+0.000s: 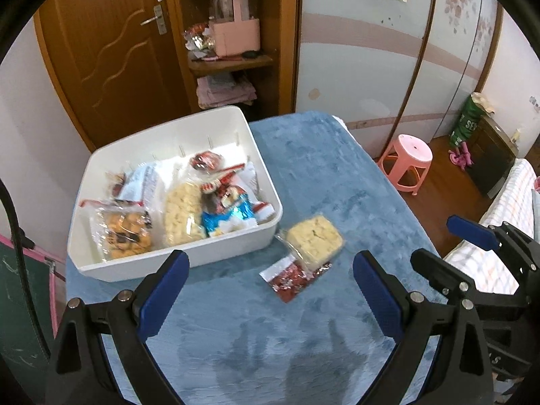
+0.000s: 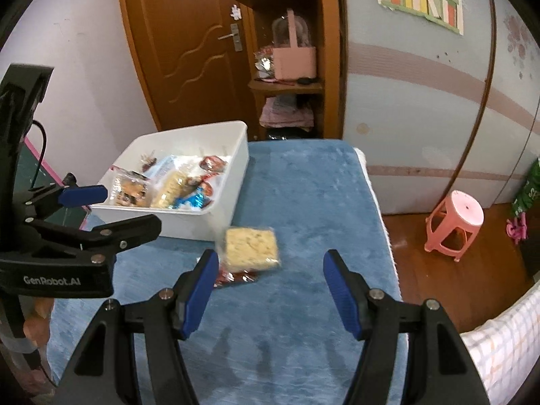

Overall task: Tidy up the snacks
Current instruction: 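Withdraw both open tools toward the rice bar and brown candy, then grasp the clear rice bar bag with the right gripper while the left grasps the brown candy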

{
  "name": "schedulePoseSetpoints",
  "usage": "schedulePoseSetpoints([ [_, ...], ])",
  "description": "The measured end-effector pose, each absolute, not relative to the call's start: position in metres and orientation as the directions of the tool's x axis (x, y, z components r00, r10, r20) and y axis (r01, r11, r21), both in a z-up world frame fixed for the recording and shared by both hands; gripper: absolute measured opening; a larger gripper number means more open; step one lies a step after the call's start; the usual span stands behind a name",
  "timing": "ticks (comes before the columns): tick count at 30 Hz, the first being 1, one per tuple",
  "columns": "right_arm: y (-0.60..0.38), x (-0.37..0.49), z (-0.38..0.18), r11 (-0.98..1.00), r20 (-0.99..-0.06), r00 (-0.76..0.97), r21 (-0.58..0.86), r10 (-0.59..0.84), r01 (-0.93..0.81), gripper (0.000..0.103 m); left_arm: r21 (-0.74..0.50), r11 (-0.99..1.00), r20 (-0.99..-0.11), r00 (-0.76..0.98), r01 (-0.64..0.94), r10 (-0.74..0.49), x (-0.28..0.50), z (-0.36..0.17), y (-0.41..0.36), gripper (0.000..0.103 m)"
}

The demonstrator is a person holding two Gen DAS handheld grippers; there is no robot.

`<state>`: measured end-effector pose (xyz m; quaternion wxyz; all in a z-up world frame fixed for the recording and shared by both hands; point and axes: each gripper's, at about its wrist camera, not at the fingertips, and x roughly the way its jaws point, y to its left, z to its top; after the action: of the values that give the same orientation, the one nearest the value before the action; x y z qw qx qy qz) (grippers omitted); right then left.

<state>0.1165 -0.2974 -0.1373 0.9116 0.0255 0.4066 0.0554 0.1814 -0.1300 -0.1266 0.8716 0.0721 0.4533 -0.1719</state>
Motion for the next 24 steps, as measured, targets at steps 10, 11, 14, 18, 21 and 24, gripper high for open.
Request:
schedulePoseSetpoints([
  [10,-0.333,0.119,-0.177,0.995,-0.773,0.626,0.062,0.098,-0.078,0.065,-0.077,0.924,-0.857,0.448,0.375,-0.253,0.183,-0.184,-0.143,0.097],
  [11,-0.334,0.12,-0.18,0.995,-0.776,0.624,0.055,0.094,-0.081,0.065,-0.072,0.923,-0.861,0.443,0.378,-0.249,0.183,-0.191,-0.145,0.097],
  [14,-0.339,0.125,-0.191,0.995,-0.787,0.611,0.037,0.085,-0.091,0.065,-0.054,0.92,-0.872,0.431,0.388,-0.233,0.185,-0.209,-0.149,0.097],
  [18,-0.34,0.135,-0.208,0.994,-0.809,0.579,0.054,0.1,-0.097,0.065,-0.034,0.918,-0.88,0.424,0.396,-0.216,0.189,-0.229,-0.152,0.097],
  [21,-0.338,0.144,-0.217,0.989,-0.821,0.552,0.107,0.146,-0.102,0.065,-0.021,0.908,-0.884,0.416,0.418,-0.212,0.194,-0.243,-0.153,0.097],
  [24,-0.333,0.157,-0.223,0.974,-0.823,0.521,0.198,0.224,-0.106,0.065,-0.003,0.896,-0.887,0.413,0.445,-0.208,0.197,-0.255,-0.154,0.097],
])
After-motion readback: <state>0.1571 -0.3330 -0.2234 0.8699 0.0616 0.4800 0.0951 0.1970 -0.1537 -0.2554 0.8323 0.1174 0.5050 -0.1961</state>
